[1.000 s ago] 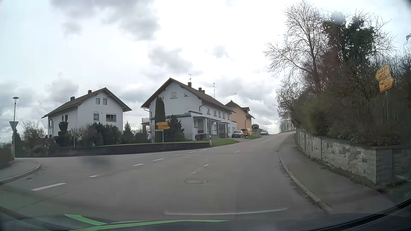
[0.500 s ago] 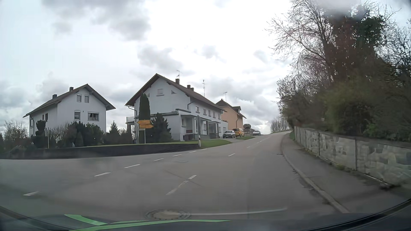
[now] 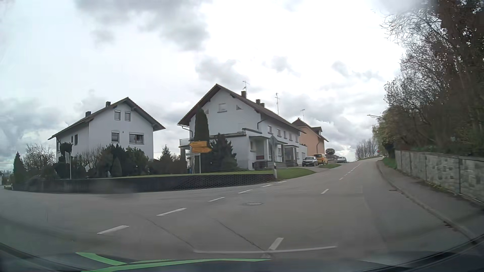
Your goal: Follow the waypoints while adhering to traffic rules and regulations
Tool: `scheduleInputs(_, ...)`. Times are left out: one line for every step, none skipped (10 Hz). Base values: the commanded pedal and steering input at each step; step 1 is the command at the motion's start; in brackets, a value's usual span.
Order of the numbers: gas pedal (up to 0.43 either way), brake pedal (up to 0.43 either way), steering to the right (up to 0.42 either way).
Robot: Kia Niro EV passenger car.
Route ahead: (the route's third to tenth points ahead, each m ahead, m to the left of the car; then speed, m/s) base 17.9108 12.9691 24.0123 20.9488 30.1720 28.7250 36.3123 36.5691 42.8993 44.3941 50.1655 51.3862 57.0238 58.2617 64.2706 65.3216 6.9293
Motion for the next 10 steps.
scheduleInputs(0.157, 0.0, -0.232)
scheduleInputs(0.157, 0.0, -0.246)
scheduleInputs(0.157, 0.0, -0.258)
scheduleInputs(0.157, 0.0, -0.268)
scheduleInputs(0.157, 0.0, -0.277)
scheduleInputs(0.157, 0.0, -0.28)
scheduleInputs(0.157, 0.0, -0.281)
scheduleInputs(0.157, 0.0, -0.281)
scheduleInputs(0.169, 0.0, -0.281)
scheduleInputs(0.177, 0.0, -0.28)
